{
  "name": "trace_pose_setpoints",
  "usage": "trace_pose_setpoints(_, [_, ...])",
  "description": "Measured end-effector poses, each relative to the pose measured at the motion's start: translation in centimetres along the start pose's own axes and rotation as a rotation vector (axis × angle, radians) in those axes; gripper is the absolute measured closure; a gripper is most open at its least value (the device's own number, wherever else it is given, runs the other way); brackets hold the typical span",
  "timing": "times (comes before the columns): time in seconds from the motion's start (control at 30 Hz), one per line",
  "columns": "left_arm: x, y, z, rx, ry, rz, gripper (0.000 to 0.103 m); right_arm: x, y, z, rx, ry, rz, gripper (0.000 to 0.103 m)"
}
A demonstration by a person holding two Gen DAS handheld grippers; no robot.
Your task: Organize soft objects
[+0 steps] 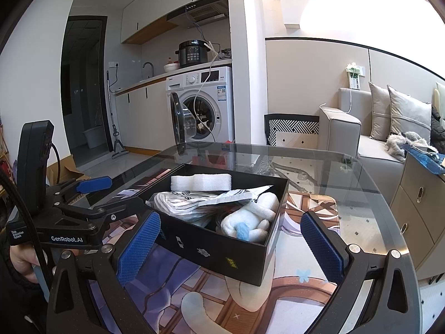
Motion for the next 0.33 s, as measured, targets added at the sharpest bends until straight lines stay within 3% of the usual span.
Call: trace_pose_setpoints(0.33, [-0.04,0.01,-0.11,-0.001,-0.002,0.005,0.000,-0.06,0.00,0.03,-0.003,-0.003,0.001,0.001])
Point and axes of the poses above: each gripper's, at about its wrist camera, not at the fingertips, and z roughly against the way its jaws point, x to its right, y to its top, the point moved 1 cm from there along -z, roughly the way its jaws point, and after that the axes turned 9 degrees about z, right-handed, at the moved point
